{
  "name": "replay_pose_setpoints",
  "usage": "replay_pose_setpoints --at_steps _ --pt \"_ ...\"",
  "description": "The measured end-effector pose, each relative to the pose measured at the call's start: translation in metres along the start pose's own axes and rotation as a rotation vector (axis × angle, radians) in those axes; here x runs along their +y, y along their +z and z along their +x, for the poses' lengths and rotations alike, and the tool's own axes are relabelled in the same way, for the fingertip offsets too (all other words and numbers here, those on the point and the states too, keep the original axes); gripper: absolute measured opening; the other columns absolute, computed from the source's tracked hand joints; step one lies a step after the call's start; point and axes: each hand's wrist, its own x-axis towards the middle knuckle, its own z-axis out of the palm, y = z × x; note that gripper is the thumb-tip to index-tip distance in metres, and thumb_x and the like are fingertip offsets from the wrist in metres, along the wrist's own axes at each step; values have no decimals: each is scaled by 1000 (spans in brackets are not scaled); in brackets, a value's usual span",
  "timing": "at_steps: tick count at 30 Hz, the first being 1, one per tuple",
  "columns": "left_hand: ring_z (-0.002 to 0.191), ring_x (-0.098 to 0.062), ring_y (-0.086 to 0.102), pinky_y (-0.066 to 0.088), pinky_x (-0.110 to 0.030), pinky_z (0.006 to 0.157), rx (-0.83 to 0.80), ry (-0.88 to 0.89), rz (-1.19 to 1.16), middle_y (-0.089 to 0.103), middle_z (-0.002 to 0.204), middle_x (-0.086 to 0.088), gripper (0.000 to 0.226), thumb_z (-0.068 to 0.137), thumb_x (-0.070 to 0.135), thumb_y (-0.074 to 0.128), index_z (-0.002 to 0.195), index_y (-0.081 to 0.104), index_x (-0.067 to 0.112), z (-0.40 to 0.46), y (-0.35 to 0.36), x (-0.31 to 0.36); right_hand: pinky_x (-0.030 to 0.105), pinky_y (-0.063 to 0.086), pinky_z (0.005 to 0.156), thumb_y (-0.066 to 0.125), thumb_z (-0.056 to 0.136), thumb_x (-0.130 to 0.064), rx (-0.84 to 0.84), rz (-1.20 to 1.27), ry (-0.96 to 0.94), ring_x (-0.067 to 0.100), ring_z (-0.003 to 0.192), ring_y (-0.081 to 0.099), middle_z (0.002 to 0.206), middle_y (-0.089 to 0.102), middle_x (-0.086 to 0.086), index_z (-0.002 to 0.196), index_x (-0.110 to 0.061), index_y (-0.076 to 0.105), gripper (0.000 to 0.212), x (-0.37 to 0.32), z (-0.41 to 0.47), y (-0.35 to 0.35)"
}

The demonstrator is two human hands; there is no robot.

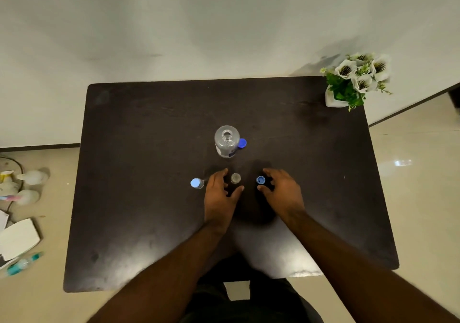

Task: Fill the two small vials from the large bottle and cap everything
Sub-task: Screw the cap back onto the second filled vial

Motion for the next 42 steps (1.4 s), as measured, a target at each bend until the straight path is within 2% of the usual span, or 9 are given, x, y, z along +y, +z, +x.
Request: replay_pose_setpoints --at_steps 9,13,18,20,24,29,34,38,42 --pt "112 -11 62 46 -5 90 9 78 68 68 122 -1 47 82 21 86 126 69 14 11 10 0 34 51 98 74 87 -32 -41 -108 -76 18 117 61 130 62 -3 131 -27 63 46 2 18 5" --pt "110 -9 61 51 -25 97 7 125 121 73 117 2 38 84 25 84 120 72 18 11 10 3 33 51 94 72 88 -29 -62 -130 -124 19 110 63 122 66 -1 122 -23 69 35 5 19 3" --pt "108 -3 57 56 -31 90 0 169 101 72 114 12 29 85 31 82 112 73 26 4 6 19 28 49 91 73 88 -26 26 -40 -120 15 105 64 118 67 -2 118 -23 71 31 9 7 -12" --pt "106 1 54 53 -27 89 -3 204 104 72 112 15 24 85 34 81 107 73 28 1 3 31 27 51 90 75 87 -23 76 22 -122 13 101 65 115 67 -2 116 -22 73 29 8 0 -23" --pt "111 3 53 39 -13 94 -10 303 115 71 114 20 22 86 44 76 105 72 33 -9 -11 65 24 53 92 78 84 -13 170 165 -179 3 96 64 111 69 -6 115 -23 75 34 -3 -20 -56" --pt "114 1 60 45 -17 98 -16 423 41 68 115 22 33 89 49 72 118 70 35 -18 -33 119 9 51 86 82 78 -6 335 341 -303 -7 93 68 99 71 -26 119 -23 73 45 -27 -40 -114" --pt "113 1 64 49 -10 92 -6 541 -62 66 114 26 43 92 51 68 131 67 33 -22 -60 184 7 52 75 83 79 -10 395 509 -394 -3 89 70 97 73 -24 104 -29 69 35 -68 -54 -185" --pt "96 -3 71 55 -14 78 35 619 -121 72 98 19 31 85 46 76 111 77 28 -21 -85 238 9 53 77 81 82 -11 409 549 -547 0 90 72 98 75 -20 102 -32 73 30 -107 -68 -243" --pt "92 -1 75 57 -13 81 -2 627 -215 77 98 22 25 80 43 81 105 77 43 -22 -105 283 7 50 76 78 86 -14 354 440 -718 1 95 70 106 71 -21 106 -33 75 28 -142 -79 -299"
